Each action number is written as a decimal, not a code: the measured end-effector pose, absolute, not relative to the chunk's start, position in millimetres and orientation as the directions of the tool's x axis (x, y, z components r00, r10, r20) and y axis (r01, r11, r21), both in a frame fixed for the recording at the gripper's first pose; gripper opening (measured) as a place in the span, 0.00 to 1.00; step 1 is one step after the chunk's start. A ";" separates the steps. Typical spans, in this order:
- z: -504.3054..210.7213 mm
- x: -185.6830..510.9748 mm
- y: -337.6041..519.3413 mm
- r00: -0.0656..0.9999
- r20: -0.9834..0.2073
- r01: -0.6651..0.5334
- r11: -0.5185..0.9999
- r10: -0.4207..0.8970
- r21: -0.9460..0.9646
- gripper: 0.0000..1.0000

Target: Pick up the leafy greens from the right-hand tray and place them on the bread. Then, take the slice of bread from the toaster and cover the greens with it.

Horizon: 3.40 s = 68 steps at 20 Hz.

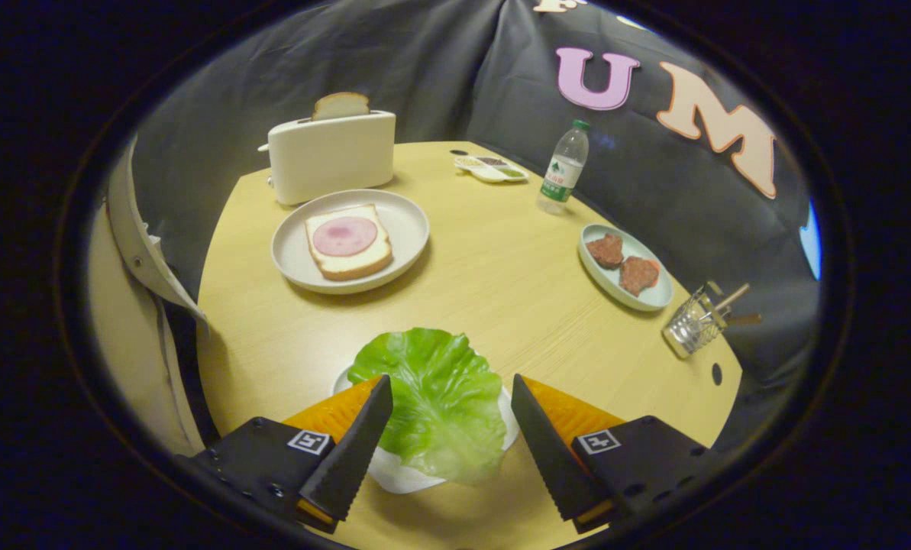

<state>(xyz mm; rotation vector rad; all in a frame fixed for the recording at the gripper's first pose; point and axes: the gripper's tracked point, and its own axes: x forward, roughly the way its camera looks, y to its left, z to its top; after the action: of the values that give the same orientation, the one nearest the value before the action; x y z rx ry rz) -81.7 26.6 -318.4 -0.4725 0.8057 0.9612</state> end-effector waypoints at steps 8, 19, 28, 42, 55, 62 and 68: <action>-348.8 -92.0 25.3 0.248 -0.824 -0.863 0.502 0.509 0.051 1.00; -360.9 -100.9 21.6 0.190 -0.850 -0.825 0.550 0.492 0.134 0.93; -362.3 -104.8 25.5 0.190 -0.861 -0.822 0.555 0.472 0.123 0.26; -309.8 -108.8 36.2 0.263 -0.834 -0.819 0.569 0.485 0.073 0.06; -263.2 -102.7 111.5 0.312 -0.789 -0.850 0.527 0.529 0.018 0.05; -258.2 -102.8 167.1 0.283 -0.775 -0.884 0.467 0.565 0.018 0.05; -261.6 -108.7 210.5 0.228 -0.769 -0.907 0.418 0.598 0.056 0.05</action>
<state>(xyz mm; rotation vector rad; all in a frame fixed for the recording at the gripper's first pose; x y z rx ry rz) -108.7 210.5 -261.6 -0.4530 0.8106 1.0851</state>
